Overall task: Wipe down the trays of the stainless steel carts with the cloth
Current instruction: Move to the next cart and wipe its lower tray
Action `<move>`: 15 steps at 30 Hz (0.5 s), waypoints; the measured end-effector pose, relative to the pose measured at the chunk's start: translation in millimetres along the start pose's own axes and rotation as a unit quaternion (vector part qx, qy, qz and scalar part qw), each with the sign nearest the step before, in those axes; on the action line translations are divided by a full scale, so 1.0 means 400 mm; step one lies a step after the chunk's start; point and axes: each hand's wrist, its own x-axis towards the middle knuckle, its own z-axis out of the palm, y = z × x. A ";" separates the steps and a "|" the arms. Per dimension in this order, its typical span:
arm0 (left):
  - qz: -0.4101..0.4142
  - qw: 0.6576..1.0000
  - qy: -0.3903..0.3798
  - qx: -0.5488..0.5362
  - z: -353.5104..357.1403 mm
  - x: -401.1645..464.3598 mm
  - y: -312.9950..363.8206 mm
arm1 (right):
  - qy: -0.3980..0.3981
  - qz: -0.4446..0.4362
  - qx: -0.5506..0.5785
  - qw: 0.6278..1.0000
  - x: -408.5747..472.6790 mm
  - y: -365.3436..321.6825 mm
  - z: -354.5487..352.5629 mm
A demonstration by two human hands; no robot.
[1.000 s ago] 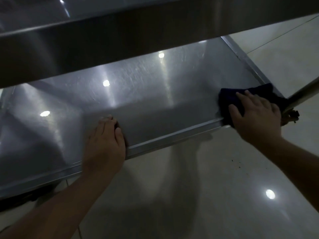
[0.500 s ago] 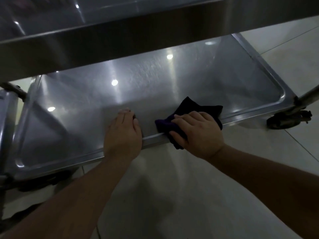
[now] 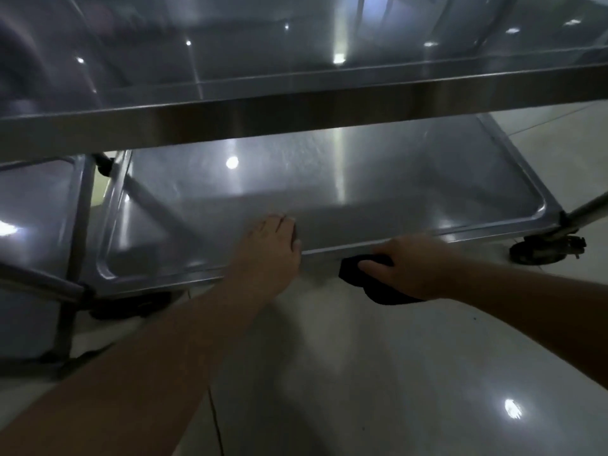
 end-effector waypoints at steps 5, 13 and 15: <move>-0.031 0.999 -0.018 0.013 -0.048 -0.184 0.002 | -0.147 0.034 -0.003 0.989 -0.027 -0.061 0.039; -0.093 0.951 -0.294 0.031 -0.187 -0.534 0.043 | -0.288 0.044 0.083 0.953 -0.254 -0.237 0.060; -0.108 0.938 -0.329 0.029 -0.262 -0.607 0.067 | -0.319 0.051 0.102 0.941 -0.338 -0.299 0.029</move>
